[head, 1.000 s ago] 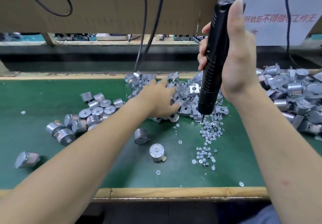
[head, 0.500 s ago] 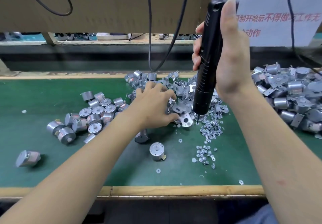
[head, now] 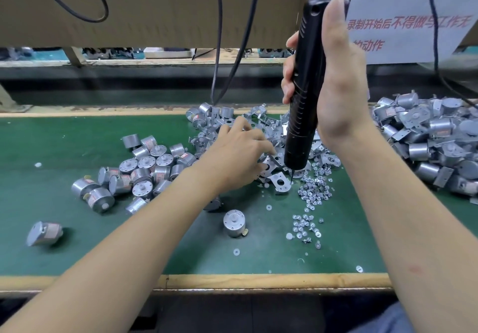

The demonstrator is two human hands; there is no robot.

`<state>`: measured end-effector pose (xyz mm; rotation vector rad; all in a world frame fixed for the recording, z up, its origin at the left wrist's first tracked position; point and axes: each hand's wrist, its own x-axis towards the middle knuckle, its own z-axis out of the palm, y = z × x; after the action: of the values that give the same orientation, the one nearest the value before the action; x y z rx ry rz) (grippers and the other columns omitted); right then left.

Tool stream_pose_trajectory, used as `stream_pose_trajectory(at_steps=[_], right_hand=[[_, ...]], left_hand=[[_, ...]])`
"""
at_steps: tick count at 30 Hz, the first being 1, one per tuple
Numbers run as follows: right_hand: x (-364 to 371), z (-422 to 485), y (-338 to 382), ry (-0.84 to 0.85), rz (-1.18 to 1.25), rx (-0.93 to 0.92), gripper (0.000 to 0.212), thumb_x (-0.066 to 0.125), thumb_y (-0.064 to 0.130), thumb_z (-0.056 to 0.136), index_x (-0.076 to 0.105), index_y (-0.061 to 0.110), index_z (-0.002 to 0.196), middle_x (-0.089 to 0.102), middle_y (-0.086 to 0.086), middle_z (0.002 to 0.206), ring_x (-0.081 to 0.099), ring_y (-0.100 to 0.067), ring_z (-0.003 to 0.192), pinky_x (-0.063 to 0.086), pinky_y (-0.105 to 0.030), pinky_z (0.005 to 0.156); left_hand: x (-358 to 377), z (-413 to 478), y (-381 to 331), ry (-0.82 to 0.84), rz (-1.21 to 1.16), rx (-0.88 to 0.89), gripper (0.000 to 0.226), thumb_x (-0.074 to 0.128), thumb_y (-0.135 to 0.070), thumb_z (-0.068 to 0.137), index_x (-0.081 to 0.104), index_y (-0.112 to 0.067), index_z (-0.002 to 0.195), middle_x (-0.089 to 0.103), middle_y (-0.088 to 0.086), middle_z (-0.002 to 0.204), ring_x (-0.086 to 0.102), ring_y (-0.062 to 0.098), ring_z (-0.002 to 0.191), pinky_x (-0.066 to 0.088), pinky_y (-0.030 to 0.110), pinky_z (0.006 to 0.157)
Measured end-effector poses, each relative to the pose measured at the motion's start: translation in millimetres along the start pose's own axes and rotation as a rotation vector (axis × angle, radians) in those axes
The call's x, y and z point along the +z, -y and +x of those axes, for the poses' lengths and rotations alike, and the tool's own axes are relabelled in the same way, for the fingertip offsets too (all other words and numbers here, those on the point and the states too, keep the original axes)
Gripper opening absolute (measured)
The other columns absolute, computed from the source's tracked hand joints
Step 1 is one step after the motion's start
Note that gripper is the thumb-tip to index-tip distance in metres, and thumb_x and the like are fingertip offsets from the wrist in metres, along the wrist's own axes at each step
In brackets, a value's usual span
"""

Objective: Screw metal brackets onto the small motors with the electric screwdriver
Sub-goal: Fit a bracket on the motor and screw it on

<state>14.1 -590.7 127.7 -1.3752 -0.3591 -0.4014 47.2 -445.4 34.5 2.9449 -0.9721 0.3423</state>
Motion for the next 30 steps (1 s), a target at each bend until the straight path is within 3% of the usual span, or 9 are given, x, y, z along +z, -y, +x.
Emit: stream_pose_trajectory(at_steps=[5, 9, 11, 14, 19, 23, 30], right_hand=[[0, -1, 0, 0.004, -0.001, 0.002, 0.052, 0.036, 0.048, 0.101, 0.057, 0.002, 0.092, 0.055, -0.01, 0.069, 0.051, -0.025, 0.058, 0.045, -0.033, 0.054], [0, -1, 1, 0.008, -0.005, -0.006, 0.051, 0.036, 0.047, 0.102, 0.058, 0.002, 0.094, 0.056, -0.011, 0.07, 0.051, -0.024, 0.056, 0.045, -0.034, 0.055], [1, -1, 1, 0.01, -0.003, -0.01, 0.05, 0.036, 0.047, 0.102, 0.057, 0.002, 0.094, 0.055, -0.012, 0.07, 0.051, -0.024, 0.056, 0.044, -0.035, 0.056], [5, -3, 2, 0.015, 0.005, -0.005, 0.05, 0.036, 0.047, 0.101, 0.057, 0.003, 0.092, 0.056, -0.012, 0.07, 0.051, -0.024, 0.056, 0.044, -0.036, 0.056], [16, -8, 2, 0.055, 0.013, 0.0, 0.049, 0.035, 0.046, 0.102, 0.058, 0.004, 0.091, 0.057, -0.01, 0.069, 0.053, -0.024, 0.056, 0.047, -0.036, 0.054], [27, -15, -1, 0.094, 0.039, 0.006, 0.048, 0.033, 0.044, 0.104, 0.057, 0.006, 0.088, 0.055, -0.008, 0.067, 0.051, -0.024, 0.055, 0.045, -0.034, 0.052], [35, -19, -6, 0.109, 0.048, 0.001, 0.046, 0.031, 0.041, 0.104, 0.056, 0.004, 0.09, 0.054, -0.009, 0.069, 0.05, -0.023, 0.054, 0.044, -0.033, 0.052]], left_hand=[[5, -2, -7, -0.133, -0.054, -0.029, 0.007, 0.059, -0.03, 0.095, 0.065, -0.028, 0.099, 0.064, -0.015, 0.101, 0.037, 0.018, 0.109, 0.022, 0.032, 0.079], [-4, -16, -7, -0.319, -0.245, -0.158, 0.006, 0.066, -0.018, 0.091, 0.069, -0.017, 0.097, 0.069, -0.006, 0.089, 0.054, 0.021, 0.102, 0.04, 0.037, 0.084], [-17, -31, -7, -0.431, -0.483, -0.256, 0.005, 0.069, -0.011, 0.088, 0.07, -0.015, 0.09, 0.071, -0.009, 0.081, 0.065, 0.008, 0.084, 0.05, 0.026, 0.077], [-28, -63, -9, -0.451, -0.704, -0.397, 0.01, 0.072, -0.012, 0.085, 0.071, -0.022, 0.083, 0.069, -0.016, 0.072, 0.064, -0.003, 0.065, 0.042, 0.004, 0.061], [-8, -115, -21, -0.416, -0.883, -0.518, 0.015, 0.076, -0.016, 0.084, 0.074, -0.03, 0.081, 0.072, -0.016, 0.075, 0.069, 0.004, 0.071, 0.051, 0.014, 0.067], [2, -128, -35, -0.588, -0.812, -0.401, 0.013, 0.072, -0.008, 0.086, 0.072, -0.021, 0.089, 0.071, -0.011, 0.085, 0.071, 0.004, 0.077, 0.054, 0.013, 0.071], [14, -137, -40, -0.547, -0.817, -0.419, 0.018, 0.072, -0.004, 0.086, 0.07, -0.021, 0.089, 0.066, -0.01, 0.089, 0.071, 0.001, 0.073, 0.054, 0.013, 0.063]])
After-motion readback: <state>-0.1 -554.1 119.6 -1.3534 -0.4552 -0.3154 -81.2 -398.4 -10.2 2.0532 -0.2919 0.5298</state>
